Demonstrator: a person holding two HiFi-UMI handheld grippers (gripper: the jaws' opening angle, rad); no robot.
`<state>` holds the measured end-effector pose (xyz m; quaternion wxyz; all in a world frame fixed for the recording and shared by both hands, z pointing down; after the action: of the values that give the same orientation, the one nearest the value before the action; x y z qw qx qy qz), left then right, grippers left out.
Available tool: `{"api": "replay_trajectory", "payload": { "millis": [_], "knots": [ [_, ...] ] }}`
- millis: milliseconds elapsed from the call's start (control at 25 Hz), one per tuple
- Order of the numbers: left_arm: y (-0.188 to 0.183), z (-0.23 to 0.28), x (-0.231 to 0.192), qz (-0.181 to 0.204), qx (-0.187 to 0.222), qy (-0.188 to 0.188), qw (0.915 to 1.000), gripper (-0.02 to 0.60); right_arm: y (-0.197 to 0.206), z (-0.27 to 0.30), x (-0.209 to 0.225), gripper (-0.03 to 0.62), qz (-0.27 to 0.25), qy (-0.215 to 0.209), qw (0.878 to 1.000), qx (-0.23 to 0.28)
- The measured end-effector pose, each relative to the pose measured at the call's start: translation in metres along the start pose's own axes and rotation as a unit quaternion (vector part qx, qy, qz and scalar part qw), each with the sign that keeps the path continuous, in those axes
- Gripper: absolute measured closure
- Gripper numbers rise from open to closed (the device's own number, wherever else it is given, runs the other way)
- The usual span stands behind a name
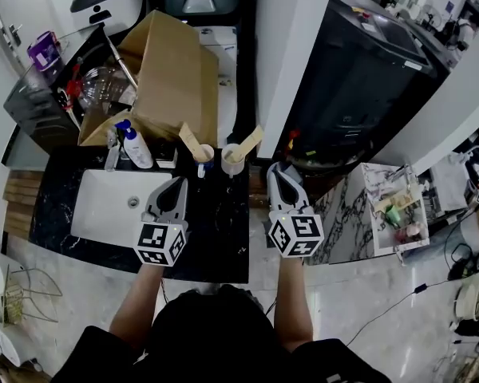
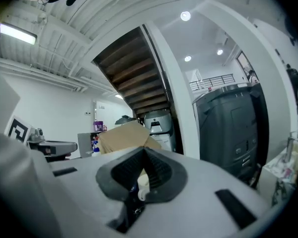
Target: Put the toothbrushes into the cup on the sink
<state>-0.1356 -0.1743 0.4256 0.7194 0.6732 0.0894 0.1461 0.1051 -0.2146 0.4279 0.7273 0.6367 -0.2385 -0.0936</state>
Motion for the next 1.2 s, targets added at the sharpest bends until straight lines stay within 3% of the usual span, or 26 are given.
{"api": "replay_trajectory", "payload": {
  "millis": [320, 840, 1200],
  "knots": [
    [-0.014, -0.034, -0.008, -0.007, 0.024, 0.05, 0.9984, 0.578, -0.01, -0.044, -0.047, 0.592, -0.009, 0.034, 0.999, 0.019],
    [-0.029, -0.116, -0.034, -0.026, 0.068, 0.089, 0.9934, 0.578, -0.005, -0.099, -0.157, 0.592, -0.021, 0.043, 0.998, 0.039],
    [-0.032, -0.144, -0.031, -0.012, 0.077, 0.097, 0.9922, 0.578, -0.006, -0.12, -0.184, 0.592, -0.009, 0.04, 0.998, 0.055]
  ]
}}
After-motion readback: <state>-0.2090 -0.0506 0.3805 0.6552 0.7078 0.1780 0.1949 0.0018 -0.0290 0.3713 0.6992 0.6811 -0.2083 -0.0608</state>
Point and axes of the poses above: the fingertips, and each gripper's own axes: z forward along the fingers, x to its right, y out of its underside, the point moved 4 cm from there along -z, backward along the fingers, and after that the axes turned 5 degrees about z, right-handed, at the moved point
